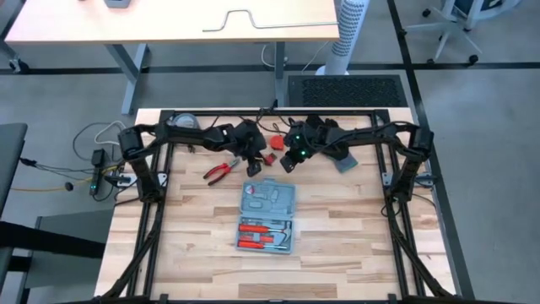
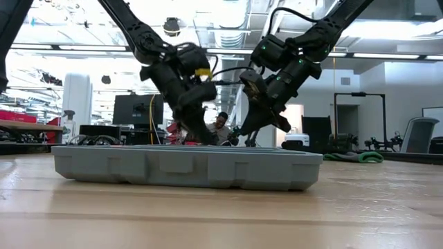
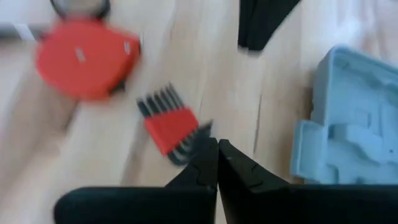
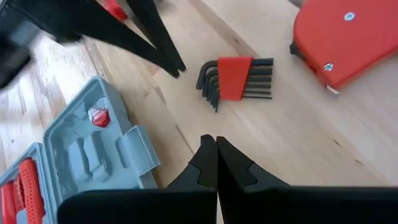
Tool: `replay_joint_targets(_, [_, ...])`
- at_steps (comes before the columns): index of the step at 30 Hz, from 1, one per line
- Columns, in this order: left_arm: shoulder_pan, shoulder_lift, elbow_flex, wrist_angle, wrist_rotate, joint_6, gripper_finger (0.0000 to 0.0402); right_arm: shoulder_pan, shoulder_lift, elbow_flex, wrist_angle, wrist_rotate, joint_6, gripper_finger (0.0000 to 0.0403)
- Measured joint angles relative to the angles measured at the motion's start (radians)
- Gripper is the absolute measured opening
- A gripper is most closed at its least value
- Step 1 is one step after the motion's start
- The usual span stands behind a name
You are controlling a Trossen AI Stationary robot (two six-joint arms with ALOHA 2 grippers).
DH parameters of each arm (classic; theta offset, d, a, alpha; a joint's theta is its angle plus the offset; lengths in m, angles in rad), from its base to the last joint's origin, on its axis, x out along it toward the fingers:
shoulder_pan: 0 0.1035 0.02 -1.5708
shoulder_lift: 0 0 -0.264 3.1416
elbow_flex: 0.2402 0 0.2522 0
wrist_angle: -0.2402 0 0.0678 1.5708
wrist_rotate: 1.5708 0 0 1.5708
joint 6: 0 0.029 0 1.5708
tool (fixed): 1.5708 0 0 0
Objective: Prefit tool cases
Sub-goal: Put the orange hex key set into the gray prefit tool case
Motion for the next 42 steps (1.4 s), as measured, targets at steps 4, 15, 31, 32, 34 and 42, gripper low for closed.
replay_joint_targets(4, [0.0,-0.036,0.0,0.037,-0.012,0.076,0.0,0.014,0.0,0.0,0.001,0.0,0.0,0.0])
replay_joint_targets(15, [-0.003,0.051,0.102,-0.005,-0.047,0.257,0.0,0.023,0.0,0.001,-0.011,0.0,0.033,0.0])
replay_joint_targets(31, [0.018,0.161,0.213,-0.179,-0.116,0.298,0.0,0.016,-0.145,0.001,-0.139,0.081,-0.009,0.0])
replay_joint_targets(32, [0.024,0.161,0.213,-0.201,-0.112,0.298,0.0,0.012,-0.151,0.001,-0.14,0.083,-0.01,0.0])
replay_joint_targets(34, [0.034,0.16,0.204,-0.22,-0.101,0.302,0.0,0.012,-0.153,0.001,-0.14,0.088,-0.016,0.0])
replay_joint_targets(42, [0.055,0.144,0.17,-0.299,-0.093,0.291,0.0,0.041,-0.153,0.001,-0.161,0.134,-0.019,0.0])
